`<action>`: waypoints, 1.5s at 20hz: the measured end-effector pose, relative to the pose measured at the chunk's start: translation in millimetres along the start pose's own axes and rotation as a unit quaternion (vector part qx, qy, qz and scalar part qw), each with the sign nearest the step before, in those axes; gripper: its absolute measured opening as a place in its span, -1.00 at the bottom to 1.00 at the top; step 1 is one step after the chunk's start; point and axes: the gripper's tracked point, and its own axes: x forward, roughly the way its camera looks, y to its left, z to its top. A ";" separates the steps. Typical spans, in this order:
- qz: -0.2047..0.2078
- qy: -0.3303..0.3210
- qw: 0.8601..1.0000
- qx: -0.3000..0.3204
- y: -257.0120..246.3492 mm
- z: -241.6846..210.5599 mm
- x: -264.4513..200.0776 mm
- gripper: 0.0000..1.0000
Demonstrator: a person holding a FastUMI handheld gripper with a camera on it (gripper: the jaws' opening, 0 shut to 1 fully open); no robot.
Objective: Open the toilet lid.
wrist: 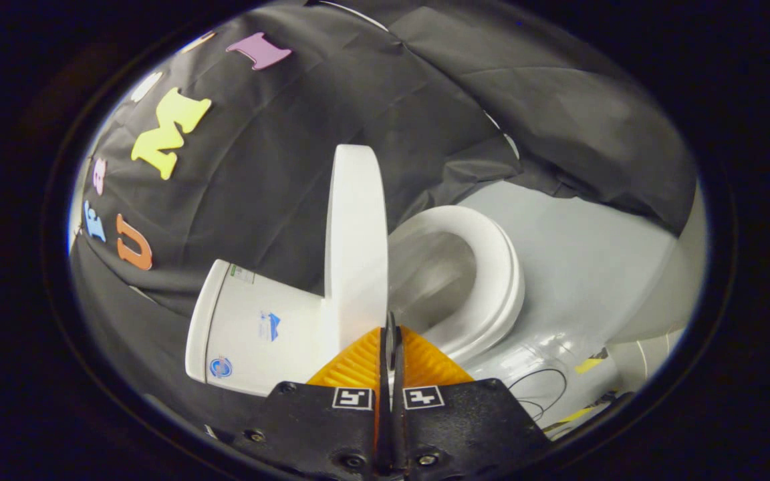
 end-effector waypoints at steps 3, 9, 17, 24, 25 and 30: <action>-0.008 -0.005 1.000 -0.028 8.8 -2.1 -3.4 -0.92; -0.026 -0.012 0.998 -0.058 25.0 -4.5 -6.9 -0.92; -0.042 -0.026 0.993 -0.109 48.3 -8.4 -14.6 -0.92; -0.053 -0.041 0.985 -0.157 74.5 -15.3 -19.7 -0.92; -0.055 -0.044 0.984 -0.161 77.6 -16.3 -20.2 -0.92; -0.064 -0.049 0.979 -0.189 93.4 -20.6 -20.5 -0.92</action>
